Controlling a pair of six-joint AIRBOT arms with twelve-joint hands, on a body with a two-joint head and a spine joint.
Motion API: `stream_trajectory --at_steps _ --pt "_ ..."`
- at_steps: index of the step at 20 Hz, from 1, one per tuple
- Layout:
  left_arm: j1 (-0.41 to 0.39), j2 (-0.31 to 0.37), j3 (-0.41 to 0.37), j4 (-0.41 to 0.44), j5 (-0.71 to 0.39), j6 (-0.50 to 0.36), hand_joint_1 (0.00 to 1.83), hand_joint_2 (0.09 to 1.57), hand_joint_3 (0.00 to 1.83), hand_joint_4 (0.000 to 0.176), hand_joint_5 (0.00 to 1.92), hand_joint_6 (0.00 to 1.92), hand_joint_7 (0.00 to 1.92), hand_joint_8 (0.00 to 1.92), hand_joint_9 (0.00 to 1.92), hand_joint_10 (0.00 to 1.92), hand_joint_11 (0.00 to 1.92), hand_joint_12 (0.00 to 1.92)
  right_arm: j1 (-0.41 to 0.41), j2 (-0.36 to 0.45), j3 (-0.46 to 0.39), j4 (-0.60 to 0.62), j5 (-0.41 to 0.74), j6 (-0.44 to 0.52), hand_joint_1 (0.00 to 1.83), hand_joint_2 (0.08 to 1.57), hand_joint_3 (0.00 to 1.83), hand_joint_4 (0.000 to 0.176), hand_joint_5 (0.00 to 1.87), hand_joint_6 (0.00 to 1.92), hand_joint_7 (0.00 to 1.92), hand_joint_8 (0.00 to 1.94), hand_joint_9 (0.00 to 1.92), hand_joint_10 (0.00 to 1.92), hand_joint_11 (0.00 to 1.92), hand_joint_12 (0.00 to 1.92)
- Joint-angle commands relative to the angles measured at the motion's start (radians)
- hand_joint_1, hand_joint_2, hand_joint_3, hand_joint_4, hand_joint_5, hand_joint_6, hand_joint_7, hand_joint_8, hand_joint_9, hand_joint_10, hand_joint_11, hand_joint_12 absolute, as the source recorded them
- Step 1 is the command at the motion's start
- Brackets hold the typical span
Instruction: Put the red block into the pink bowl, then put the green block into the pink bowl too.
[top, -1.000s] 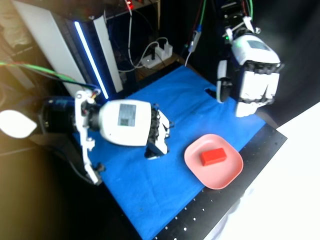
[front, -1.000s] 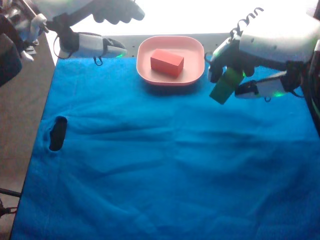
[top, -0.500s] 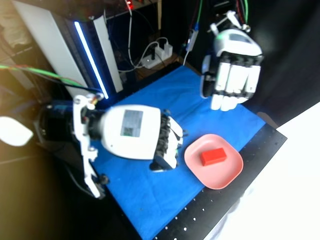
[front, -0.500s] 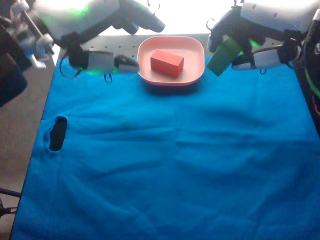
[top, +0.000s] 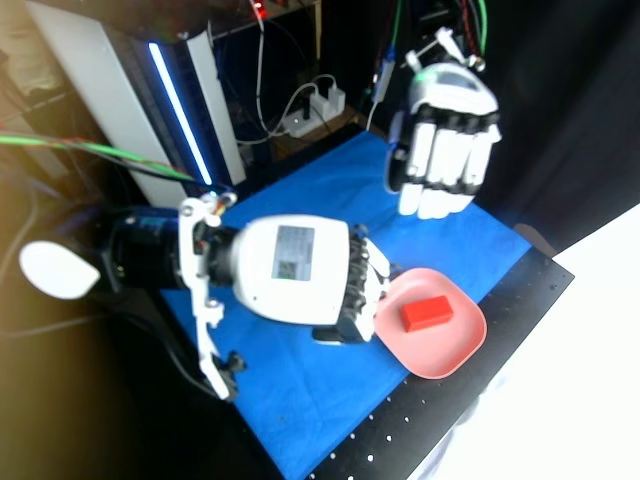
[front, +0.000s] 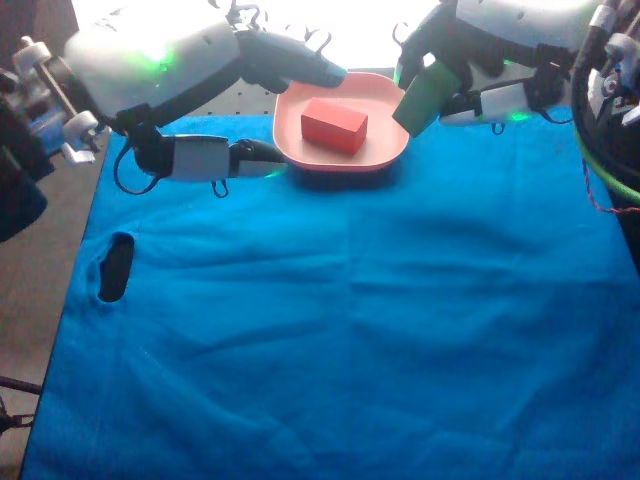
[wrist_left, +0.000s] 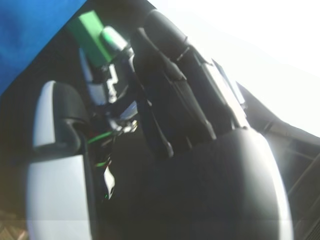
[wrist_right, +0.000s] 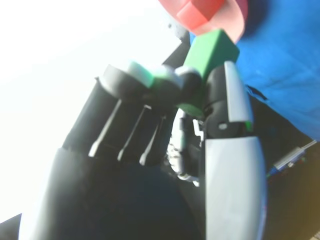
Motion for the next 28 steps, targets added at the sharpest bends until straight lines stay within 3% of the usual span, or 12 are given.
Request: stream_trajectory --at_steps 1,4,6,9,10,13,16,21,22,24,26,28 --pt "-0.006 0.008 -0.005 -0.036 -0.147 0.011 1.03 1.00 0.00 0.000 0.69 0.01 0.79 0.01 1.00 0.01 0.68 1.02 0.022 -0.008 0.012 0.033 0.106 0.000 1.28 1.06 0.00 0.000 1.13 0.48 1.14 0.99 1.11 1.38 1.00 1.72" --pt "0.011 0.007 -0.028 -0.036 -0.206 0.011 1.03 1.00 0.00 0.000 0.66 0.00 0.78 0.00 0.94 0.00 0.70 0.84 0.024 -0.042 0.063 0.046 0.103 0.000 1.28 1.04 0.00 0.000 1.12 0.59 1.20 0.79 1.10 0.97 0.90 1.46" --pt "0.024 0.008 -0.040 -0.036 -0.236 0.012 1.06 0.99 0.00 0.000 0.66 0.00 0.79 0.00 0.94 0.00 0.70 0.82 0.025 -0.057 0.089 0.058 0.103 0.000 1.28 1.04 0.00 0.000 1.12 0.59 1.23 0.75 1.15 0.89 0.93 1.41" --pt "0.049 0.015 -0.063 -0.025 -0.287 0.012 1.06 0.94 0.00 0.000 0.70 0.01 0.81 0.00 0.93 0.00 0.56 0.97 0.025 -0.086 0.128 0.068 0.096 0.000 1.30 1.03 0.00 0.000 1.16 0.49 1.25 0.73 1.22 0.74 0.94 1.34" --pt "0.057 0.013 -0.070 -0.017 -0.301 0.012 1.06 0.91 0.00 0.000 0.67 0.00 0.80 0.00 0.90 0.00 0.42 1.10 0.025 -0.097 0.141 0.071 0.092 0.000 1.29 1.03 0.00 0.000 1.14 0.54 1.24 0.74 1.25 0.60 0.99 1.26" --pt "0.068 0.001 -0.079 -0.005 -0.321 0.016 1.09 0.88 0.00 0.000 0.69 0.01 0.84 0.01 0.93 0.01 0.44 1.08 0.029 -0.122 0.169 0.072 0.082 0.000 1.28 1.03 0.00 0.000 1.13 0.60 1.24 0.71 1.30 0.39 0.93 1.21" --pt "0.073 -0.007 -0.083 0.006 -0.333 0.015 0.97 0.92 0.00 0.000 0.74 0.02 0.88 0.03 0.95 0.04 0.37 1.32 0.040 -0.153 0.203 0.072 0.069 0.000 1.29 1.04 0.00 0.000 1.10 0.60 1.23 0.76 1.34 0.44 1.04 1.19" --pt "0.073 -0.023 -0.095 0.034 -0.342 0.015 0.94 0.95 0.00 0.000 0.68 0.00 0.80 0.01 0.92 0.04 0.40 1.28 0.052 -0.202 0.238 0.074 0.066 0.000 1.29 1.05 0.00 0.000 1.04 0.68 1.21 0.80 1.36 0.45 1.04 1.12" --pt "0.073 -0.029 -0.096 0.039 -0.343 0.015 0.88 1.03 0.01 0.000 0.67 0.00 0.79 0.01 0.91 0.04 0.42 1.22 0.053 -0.208 0.240 0.074 0.064 0.000 1.29 1.06 0.00 0.000 1.02 0.72 1.20 0.81 1.34 0.44 1.02 1.11" --pt "0.073 -0.038 -0.100 0.045 -0.346 0.014 0.72 1.16 0.00 0.000 0.67 0.00 0.86 0.02 0.93 0.04 0.50 1.11 0.053 -0.219 0.246 0.074 0.059 0.000 1.29 1.07 0.00 0.000 1.05 0.64 1.15 0.93 1.25 0.78 1.02 1.30" --pt "0.073 -0.044 -0.101 0.051 -0.353 0.011 0.73 1.18 0.00 0.000 0.64 0.00 0.83 0.00 0.93 0.04 0.51 1.15 0.053 -0.238 0.258 0.072 0.049 0.000 1.28 1.08 0.00 0.000 1.01 0.71 1.13 0.97 1.19 0.90 0.97 1.39" --pt "0.073 -0.047 -0.103 0.052 -0.364 0.008 0.78 1.20 0.00 0.000 0.63 0.00 0.81 0.01 0.91 0.04 0.46 1.24 0.053 -0.263 0.274 0.065 0.033 0.000 1.27 1.11 0.00 0.000 0.95 0.79 1.07 1.09 1.08 1.04 0.75 1.58"
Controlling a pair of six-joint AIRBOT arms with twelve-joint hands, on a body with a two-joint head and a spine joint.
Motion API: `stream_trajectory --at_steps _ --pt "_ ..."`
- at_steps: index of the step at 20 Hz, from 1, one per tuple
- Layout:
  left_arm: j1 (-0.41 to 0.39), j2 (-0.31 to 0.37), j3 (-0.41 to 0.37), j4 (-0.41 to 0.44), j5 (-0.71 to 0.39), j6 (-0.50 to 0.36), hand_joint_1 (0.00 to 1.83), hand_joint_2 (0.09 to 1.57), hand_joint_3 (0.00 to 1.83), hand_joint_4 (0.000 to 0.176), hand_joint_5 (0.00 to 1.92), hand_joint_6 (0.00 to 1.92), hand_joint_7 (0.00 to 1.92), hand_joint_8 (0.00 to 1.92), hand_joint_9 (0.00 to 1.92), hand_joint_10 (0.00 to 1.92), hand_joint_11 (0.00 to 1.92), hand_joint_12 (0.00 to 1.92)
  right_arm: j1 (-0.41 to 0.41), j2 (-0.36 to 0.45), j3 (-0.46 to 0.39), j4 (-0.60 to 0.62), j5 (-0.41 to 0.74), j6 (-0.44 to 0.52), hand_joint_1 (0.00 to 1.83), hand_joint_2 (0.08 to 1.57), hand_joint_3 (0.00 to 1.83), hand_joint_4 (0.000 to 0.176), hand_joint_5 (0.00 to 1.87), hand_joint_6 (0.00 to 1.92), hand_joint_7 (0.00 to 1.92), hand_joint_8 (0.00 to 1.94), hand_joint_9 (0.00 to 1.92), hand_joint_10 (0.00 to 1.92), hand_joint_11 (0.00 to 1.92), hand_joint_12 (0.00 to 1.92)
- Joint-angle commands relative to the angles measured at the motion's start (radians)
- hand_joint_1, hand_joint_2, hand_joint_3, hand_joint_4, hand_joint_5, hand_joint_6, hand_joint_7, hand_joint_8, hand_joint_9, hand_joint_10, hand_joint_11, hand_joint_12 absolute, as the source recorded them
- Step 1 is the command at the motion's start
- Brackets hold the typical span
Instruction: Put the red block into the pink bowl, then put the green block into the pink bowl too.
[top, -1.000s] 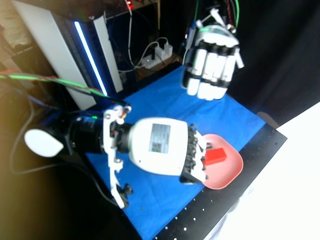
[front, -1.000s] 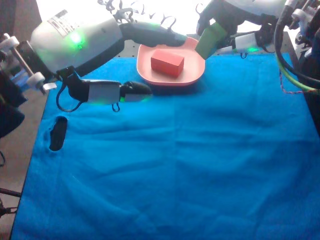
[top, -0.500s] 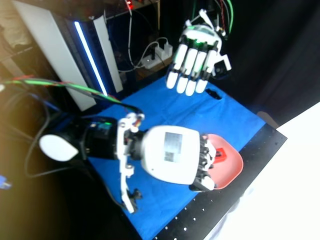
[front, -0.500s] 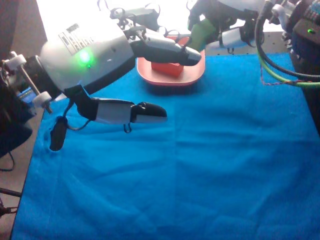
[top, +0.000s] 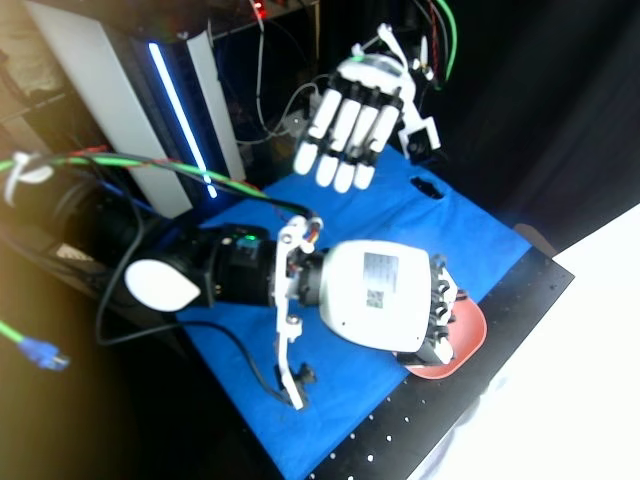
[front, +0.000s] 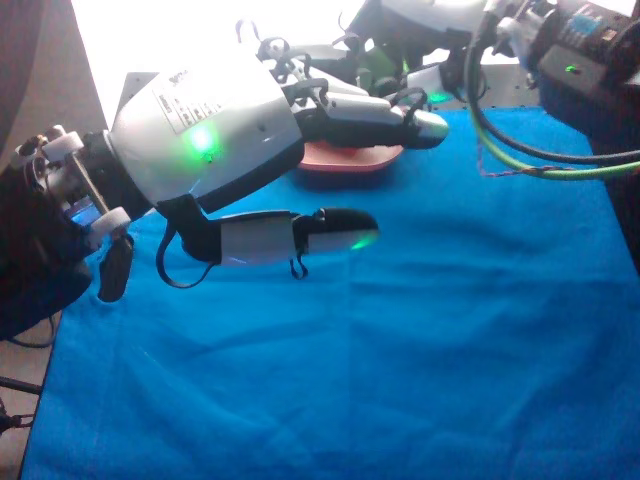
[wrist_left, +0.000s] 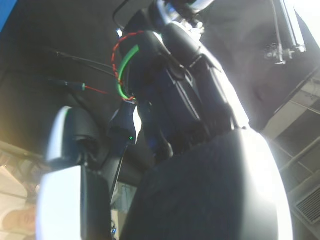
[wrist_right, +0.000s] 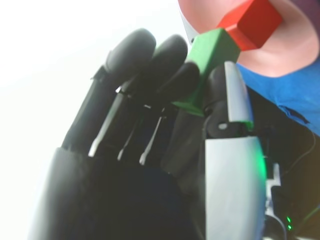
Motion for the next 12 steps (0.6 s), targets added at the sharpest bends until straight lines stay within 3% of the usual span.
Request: stream_trajectory --at_steps 1,2,4,6,7,8,9,10,11,12 --pt "-0.008 -0.007 -0.007 -0.032 -0.131 -0.004 0.77 1.22 0.01 0.000 0.62 0.00 0.79 0.00 0.89 0.04 0.45 1.24 0.017 -0.012 0.007 0.015 0.099 0.000 1.27 1.10 0.00 0.000 0.99 0.76 1.07 1.06 1.06 0.99 0.82 1.49" --pt "-0.008 -0.007 -0.009 -0.030 -0.133 -0.005 0.74 1.21 0.00 0.000 0.62 0.00 0.80 0.00 0.90 0.05 0.47 1.22 0.017 -0.017 0.013 0.012 0.096 0.000 1.27 1.10 0.00 0.000 1.00 0.74 1.08 1.06 1.08 0.98 0.88 1.47" --pt "-0.008 -0.005 -0.012 -0.028 -0.135 -0.006 0.72 1.20 0.00 0.000 0.63 0.01 0.78 0.00 0.88 0.04 0.49 1.22 0.016 -0.024 0.016 0.012 0.092 0.000 1.27 1.10 0.00 0.000 1.01 0.70 1.04 1.14 1.05 1.17 0.91 1.61" --pt "-0.008 -0.005 -0.012 -0.029 -0.135 -0.007 0.75 1.18 0.00 0.000 0.66 0.02 0.81 0.01 0.90 0.05 0.52 1.19 0.016 -0.025 0.016 0.012 0.085 0.000 1.27 1.10 0.00 0.000 0.99 0.72 1.05 1.12 1.09 1.17 0.97 1.54" --pt "-0.008 -0.005 -0.012 -0.029 -0.133 -0.008 0.75 1.18 0.00 0.000 0.65 0.01 0.79 0.00 0.87 0.04 0.52 1.19 0.016 -0.025 0.016 0.012 0.081 0.000 1.28 1.10 0.00 0.000 0.91 0.88 1.13 0.94 1.15 0.81 0.92 1.27" --pt "-0.008 -0.005 -0.012 -0.029 -0.132 -0.010 0.76 1.18 0.00 0.000 0.64 0.01 0.79 0.00 0.86 0.03 0.49 1.22 0.016 -0.025 0.016 0.012 0.079 0.000 1.27 1.09 0.00 0.000 0.97 0.93 1.07 0.90 1.22 0.50 0.81 1.15" --pt "-0.008 -0.006 -0.012 -0.030 -0.132 -0.012 0.75 1.20 0.00 0.000 0.63 0.00 0.80 0.00 0.87 0.04 0.48 1.18 0.016 -0.025 0.016 0.012 0.078 0.000 1.35 1.04 0.00 0.000 0.72 0.42 1.14 0.76 1.22 0.39 0.79 1.24" --pt "-0.008 -0.006 -0.012 -0.030 -0.131 -0.013 0.75 1.19 0.00 0.000 0.62 0.00 0.81 0.01 0.88 0.04 0.48 1.18 0.016 -0.025 0.016 0.012 0.077 0.000 1.15 0.99 0.00 0.000 0.66 0.16 1.03 0.35 1.15 0.30 0.74 1.29" --pt "-0.007 -0.006 -0.012 -0.030 -0.129 -0.014 0.75 1.19 0.00 0.000 0.62 0.00 0.81 0.01 0.88 0.04 0.47 1.17 0.016 -0.025 0.016 0.012 0.077 0.000 1.07 0.96 0.00 0.000 0.61 0.04 0.97 0.13 1.10 0.21 0.70 1.24" --pt "-0.007 -0.006 -0.012 -0.032 -0.129 -0.014 0.76 1.17 0.00 0.000 0.64 0.01 0.82 0.01 0.88 0.04 0.49 1.13 0.016 -0.025 0.015 0.012 0.075 0.000 1.03 0.91 0.00 0.009 0.51 0.01 0.86 0.03 1.00 0.11 0.62 1.17"
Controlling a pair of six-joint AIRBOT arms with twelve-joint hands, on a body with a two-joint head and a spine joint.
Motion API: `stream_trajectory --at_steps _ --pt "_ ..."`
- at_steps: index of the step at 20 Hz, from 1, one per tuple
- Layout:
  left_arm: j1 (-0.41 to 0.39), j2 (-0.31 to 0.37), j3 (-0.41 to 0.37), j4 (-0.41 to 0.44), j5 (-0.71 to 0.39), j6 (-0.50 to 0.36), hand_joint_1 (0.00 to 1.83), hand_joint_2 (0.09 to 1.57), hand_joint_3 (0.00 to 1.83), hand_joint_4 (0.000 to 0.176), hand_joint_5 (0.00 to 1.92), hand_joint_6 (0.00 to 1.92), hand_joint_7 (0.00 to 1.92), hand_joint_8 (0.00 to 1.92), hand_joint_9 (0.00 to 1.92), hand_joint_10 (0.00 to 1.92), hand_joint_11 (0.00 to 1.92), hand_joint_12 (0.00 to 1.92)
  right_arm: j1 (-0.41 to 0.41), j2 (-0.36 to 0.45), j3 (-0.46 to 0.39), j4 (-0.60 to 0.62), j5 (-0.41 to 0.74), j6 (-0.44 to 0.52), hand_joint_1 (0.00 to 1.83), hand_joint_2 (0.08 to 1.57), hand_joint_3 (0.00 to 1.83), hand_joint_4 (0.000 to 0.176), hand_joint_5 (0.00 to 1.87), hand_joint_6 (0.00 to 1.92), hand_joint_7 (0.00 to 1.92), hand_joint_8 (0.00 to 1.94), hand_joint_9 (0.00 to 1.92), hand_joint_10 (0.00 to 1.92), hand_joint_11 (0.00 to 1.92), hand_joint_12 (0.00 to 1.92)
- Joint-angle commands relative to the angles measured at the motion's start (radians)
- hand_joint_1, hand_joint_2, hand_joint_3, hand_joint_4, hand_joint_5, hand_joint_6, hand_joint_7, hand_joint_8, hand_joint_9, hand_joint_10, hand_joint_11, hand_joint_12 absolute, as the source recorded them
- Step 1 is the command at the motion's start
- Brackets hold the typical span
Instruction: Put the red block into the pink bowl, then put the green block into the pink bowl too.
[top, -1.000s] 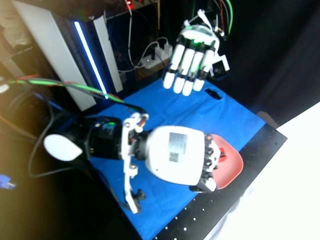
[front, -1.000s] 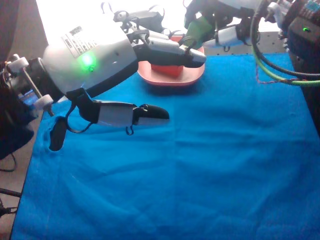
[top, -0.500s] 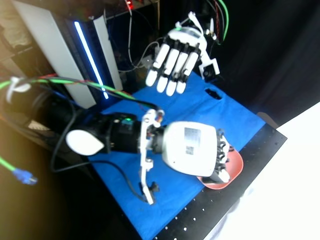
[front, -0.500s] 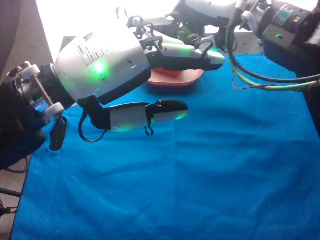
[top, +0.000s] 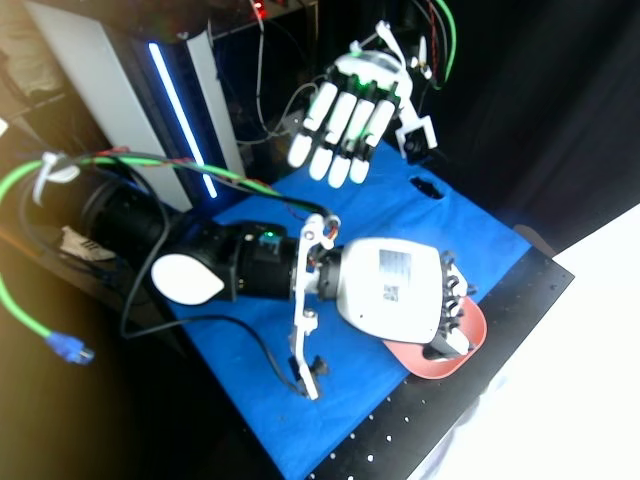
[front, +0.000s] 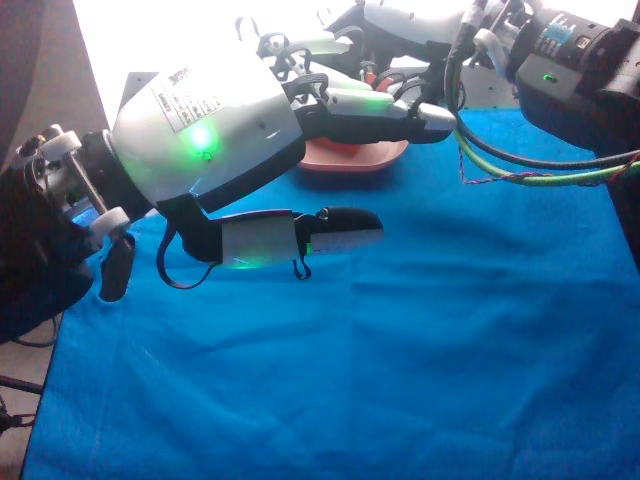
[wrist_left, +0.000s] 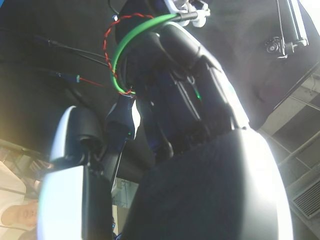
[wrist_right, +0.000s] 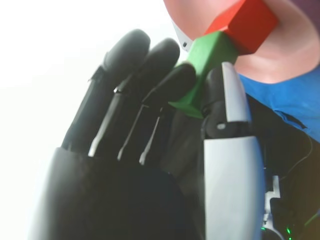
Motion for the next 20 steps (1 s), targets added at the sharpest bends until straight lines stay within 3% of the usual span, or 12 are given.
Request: stream_trajectory --at_steps 1,3,4,5,10,20 --pt "-0.007 -0.006 -0.005 -0.032 -0.118 -0.003 0.75 1.17 0.00 0.000 0.62 0.00 0.80 0.00 0.87 0.04 0.48 1.11 0.016 0.000 0.004 0.021 0.104 0.000 0.99 0.88 0.00 0.047 0.45 0.00 0.78 0.00 0.92 0.06 0.57 1.14" --pt "-0.007 -0.006 -0.004 -0.035 -0.116 -0.003 0.74 1.18 0.00 0.000 0.62 0.00 0.79 0.00 0.87 0.04 0.47 1.11 0.016 0.000 0.004 0.020 0.100 0.000 0.98 0.87 0.00 0.057 0.43 0.00 0.76 0.00 0.91 0.03 0.56 1.13" --pt "-0.007 -0.007 -0.003 -0.038 -0.113 -0.003 0.72 1.16 0.00 0.000 0.62 0.00 0.81 0.00 0.89 0.04 0.49 1.05 0.016 0.000 0.004 0.020 0.097 0.000 0.95 0.81 0.00 0.135 0.27 0.00 0.57 0.00 0.66 0.01 0.32 1.03" --pt "-0.006 -0.007 -0.002 -0.041 -0.110 -0.003 0.71 1.17 0.00 0.000 0.61 0.00 0.84 0.02 0.91 0.05 0.50 1.05 0.016 0.000 0.004 0.020 0.093 0.000 0.94 0.78 0.00 0.168 0.20 0.00 0.46 0.00 0.54 0.00 0.23 0.95" --pt "-0.006 -0.010 0.001 -0.048 -0.099 -0.004 0.70 1.15 0.00 0.000 0.63 0.01 0.85 0.01 0.93 0.05 0.55 1.02 0.016 0.001 0.005 0.020 0.064 0.000 0.87 0.74 0.00 0.176 0.06 0.00 0.33 0.00 0.40 0.00 0.12 0.79" --pt "-0.001 -0.012 0.003 -0.053 -0.097 -0.004 0.69 1.12 0.00 0.000 0.66 0.01 0.89 0.01 0.95 0.03 0.53 0.98 0.016 0.025 0.016 0.022 0.043 0.000 0.87 0.72 0.00 0.176 0.00 0.00 0.24 0.00 0.36 0.00 0.23 0.64"
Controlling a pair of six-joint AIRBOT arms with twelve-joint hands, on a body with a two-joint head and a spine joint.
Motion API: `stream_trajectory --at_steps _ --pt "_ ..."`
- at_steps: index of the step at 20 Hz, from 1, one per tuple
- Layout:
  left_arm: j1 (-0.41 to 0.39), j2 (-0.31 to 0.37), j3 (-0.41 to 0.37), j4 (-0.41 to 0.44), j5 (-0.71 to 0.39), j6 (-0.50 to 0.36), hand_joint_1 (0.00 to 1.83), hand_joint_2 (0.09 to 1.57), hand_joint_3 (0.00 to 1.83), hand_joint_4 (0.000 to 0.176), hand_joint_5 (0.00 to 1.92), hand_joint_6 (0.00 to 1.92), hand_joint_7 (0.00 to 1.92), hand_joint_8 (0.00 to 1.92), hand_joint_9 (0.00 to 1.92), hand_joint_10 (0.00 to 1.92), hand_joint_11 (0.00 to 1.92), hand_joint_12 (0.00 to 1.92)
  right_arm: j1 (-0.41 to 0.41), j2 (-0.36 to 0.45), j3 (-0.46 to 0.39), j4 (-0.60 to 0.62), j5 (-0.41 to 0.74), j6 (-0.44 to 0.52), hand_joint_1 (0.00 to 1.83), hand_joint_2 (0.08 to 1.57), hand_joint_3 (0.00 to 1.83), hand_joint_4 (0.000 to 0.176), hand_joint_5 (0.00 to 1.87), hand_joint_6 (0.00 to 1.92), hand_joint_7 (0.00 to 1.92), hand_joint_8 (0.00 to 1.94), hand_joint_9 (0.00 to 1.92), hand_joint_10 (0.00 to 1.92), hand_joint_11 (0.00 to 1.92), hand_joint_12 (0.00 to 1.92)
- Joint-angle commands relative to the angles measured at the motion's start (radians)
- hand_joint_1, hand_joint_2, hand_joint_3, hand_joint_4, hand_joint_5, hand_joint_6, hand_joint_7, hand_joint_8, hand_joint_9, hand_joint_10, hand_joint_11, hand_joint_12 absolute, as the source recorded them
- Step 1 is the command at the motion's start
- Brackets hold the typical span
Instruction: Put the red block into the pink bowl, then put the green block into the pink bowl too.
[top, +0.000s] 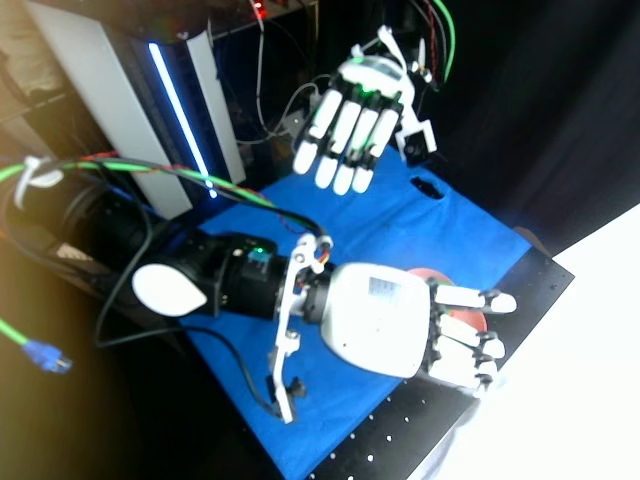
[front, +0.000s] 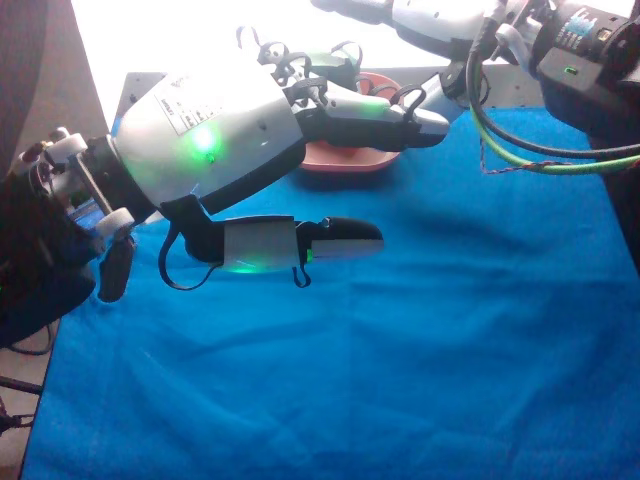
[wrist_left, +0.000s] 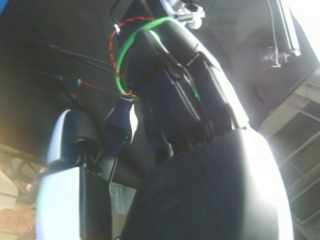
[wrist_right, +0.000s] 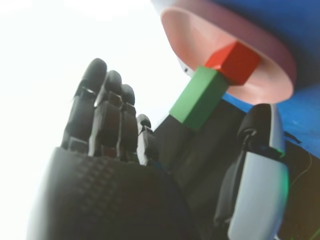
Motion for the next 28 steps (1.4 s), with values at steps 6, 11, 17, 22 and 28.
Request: stream_trajectory --at_steps 6,11,17,22,28 --pt "-0.001 -0.001 0.003 -0.053 -0.115 0.000 0.69 1.13 0.00 0.000 0.63 0.00 0.83 0.00 0.89 0.00 0.47 1.01 0.016 0.018 -0.001 0.026 0.107 0.001 0.89 0.73 0.00 0.170 0.01 0.00 0.28 0.00 0.37 0.00 0.12 0.79" --pt "0.003 0.013 0.013 -0.123 -0.091 0.004 0.85 1.10 0.00 0.000 0.72 0.00 0.86 0.00 0.95 0.02 0.54 1.09 0.016 0.085 -0.067 0.051 0.107 0.002 0.85 0.83 0.01 0.158 0.03 0.00 0.30 0.00 0.38 0.00 0.02 1.04" --pt "0.018 0.069 0.022 -0.245 -0.091 0.013 0.94 1.02 0.00 0.000 0.58 0.00 0.81 0.00 0.96 0.03 0.49 1.25 0.058 0.216 -0.186 0.067 0.109 0.001 0.81 0.76 0.00 0.176 0.00 0.00 0.12 0.00 0.13 0.00 0.00 0.53" --pt "0.111 0.148 -0.023 -0.398 -0.206 0.101 0.98 1.02 0.00 0.000 0.47 0.00 0.71 0.00 0.88 0.00 0.38 1.36 0.091 0.322 -0.312 0.017 0.146 0.001 0.83 0.75 0.00 0.176 0.00 0.00 0.12 0.00 0.15 0.01 0.00 0.59" --pt "0.229 0.210 -0.063 -0.548 -0.355 0.180 0.89 1.04 0.00 0.006 0.40 0.00 0.60 0.00 0.77 0.00 0.26 1.43 0.091 0.461 -0.455 0.017 0.223 -0.054 0.83 0.68 0.00 0.176 0.00 0.00 0.06 0.00 0.02 0.01 0.00 0.09"
